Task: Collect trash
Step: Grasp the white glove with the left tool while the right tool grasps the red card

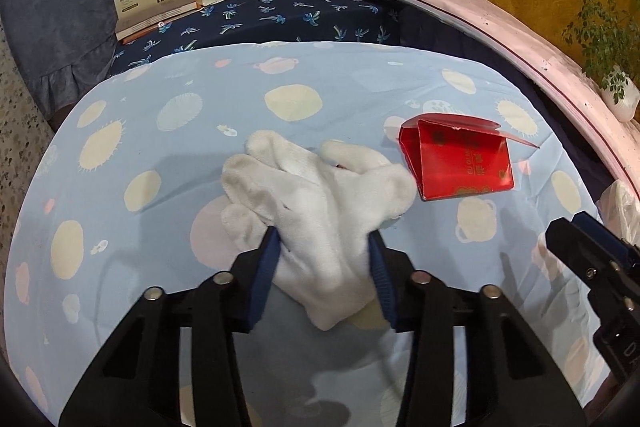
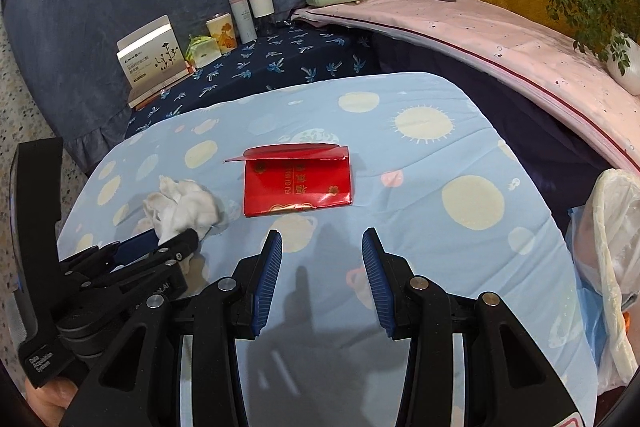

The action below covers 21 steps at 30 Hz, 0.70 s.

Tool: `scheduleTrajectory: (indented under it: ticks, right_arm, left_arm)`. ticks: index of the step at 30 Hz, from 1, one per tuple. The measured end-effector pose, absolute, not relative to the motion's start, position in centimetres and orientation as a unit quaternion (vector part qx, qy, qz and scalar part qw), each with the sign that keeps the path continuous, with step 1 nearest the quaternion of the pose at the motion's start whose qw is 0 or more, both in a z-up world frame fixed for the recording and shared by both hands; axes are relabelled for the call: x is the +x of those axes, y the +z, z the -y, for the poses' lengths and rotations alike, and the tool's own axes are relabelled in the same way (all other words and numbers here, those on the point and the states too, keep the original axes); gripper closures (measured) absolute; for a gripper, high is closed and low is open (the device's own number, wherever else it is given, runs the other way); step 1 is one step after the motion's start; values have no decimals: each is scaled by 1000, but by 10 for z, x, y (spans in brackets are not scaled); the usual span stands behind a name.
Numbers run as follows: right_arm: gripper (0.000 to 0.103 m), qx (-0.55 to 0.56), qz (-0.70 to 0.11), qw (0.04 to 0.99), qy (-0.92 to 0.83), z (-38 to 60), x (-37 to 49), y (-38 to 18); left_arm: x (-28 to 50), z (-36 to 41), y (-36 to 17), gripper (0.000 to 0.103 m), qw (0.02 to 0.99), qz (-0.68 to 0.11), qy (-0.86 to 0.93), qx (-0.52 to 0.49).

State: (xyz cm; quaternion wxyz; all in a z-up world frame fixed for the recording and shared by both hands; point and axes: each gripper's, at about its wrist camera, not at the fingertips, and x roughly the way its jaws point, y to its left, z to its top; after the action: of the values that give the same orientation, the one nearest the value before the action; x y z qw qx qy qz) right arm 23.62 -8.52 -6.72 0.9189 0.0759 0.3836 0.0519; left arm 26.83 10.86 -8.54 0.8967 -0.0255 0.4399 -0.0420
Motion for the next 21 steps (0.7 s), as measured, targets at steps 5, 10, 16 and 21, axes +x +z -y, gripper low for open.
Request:
scheduleTrajectory:
  ticks: [5, 10, 16, 21]
  right_arm:
    - [61, 76, -384, 919, 53, 82, 238, -69]
    - [61, 74, -381, 920, 55, 81, 238, -68]
    - [61, 79, -373, 923, 59, 81, 241, -60]
    - [61, 104, -368, 921, 73, 83, 246, -54]
  left_arm:
    - [268, -111, -82, 81, 895, -443, -49, -35]
    - [266, -110, -79, 85, 894, -443, -49, -39]
    - [263, -113, -68, 86, 898, -434, -47, -49]
    - [261, -117, -56, 85, 903, -423, -44, -58]
